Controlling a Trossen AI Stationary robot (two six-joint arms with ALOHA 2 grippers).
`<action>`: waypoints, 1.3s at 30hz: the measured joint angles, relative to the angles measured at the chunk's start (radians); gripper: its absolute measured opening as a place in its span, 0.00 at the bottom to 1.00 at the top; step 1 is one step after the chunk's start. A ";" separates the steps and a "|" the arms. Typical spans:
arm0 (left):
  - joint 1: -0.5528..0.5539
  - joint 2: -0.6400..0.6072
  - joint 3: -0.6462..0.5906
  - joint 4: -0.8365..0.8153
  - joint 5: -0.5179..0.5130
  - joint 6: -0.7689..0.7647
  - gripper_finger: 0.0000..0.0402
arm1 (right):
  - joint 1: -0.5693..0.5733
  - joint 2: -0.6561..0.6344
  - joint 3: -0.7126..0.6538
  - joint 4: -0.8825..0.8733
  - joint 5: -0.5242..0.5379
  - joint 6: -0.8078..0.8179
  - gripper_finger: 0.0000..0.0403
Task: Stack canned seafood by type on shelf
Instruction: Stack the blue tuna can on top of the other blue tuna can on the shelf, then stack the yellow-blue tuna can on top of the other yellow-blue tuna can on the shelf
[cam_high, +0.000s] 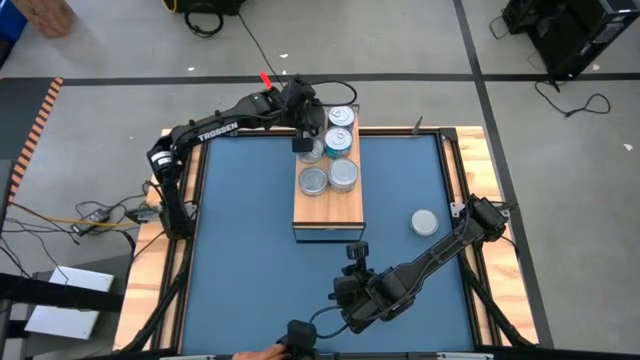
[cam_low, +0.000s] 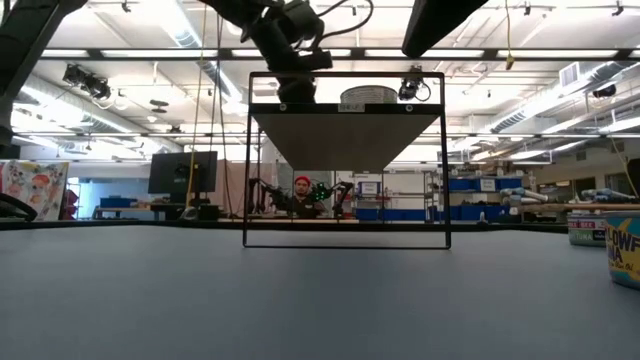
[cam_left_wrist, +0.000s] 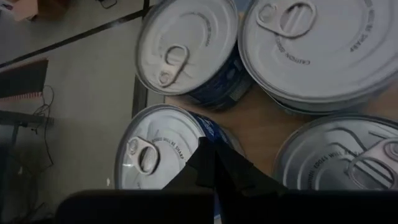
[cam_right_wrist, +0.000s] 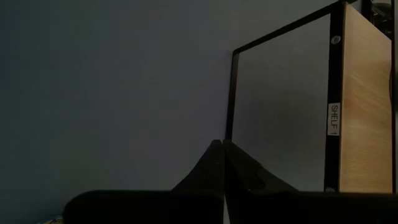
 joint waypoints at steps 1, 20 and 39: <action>0.000 0.005 0.000 -0.002 0.000 0.000 0.00 | 0.000 0.000 0.000 0.000 0.000 0.000 0.01; -0.023 0.013 -0.001 -0.022 -0.044 0.002 0.16 | 0.000 0.000 0.000 -0.006 -0.011 0.001 0.01; -0.082 -0.100 -0.001 -0.019 0.030 -0.027 0.27 | 0.001 0.000 0.000 -0.020 -0.032 -0.009 0.01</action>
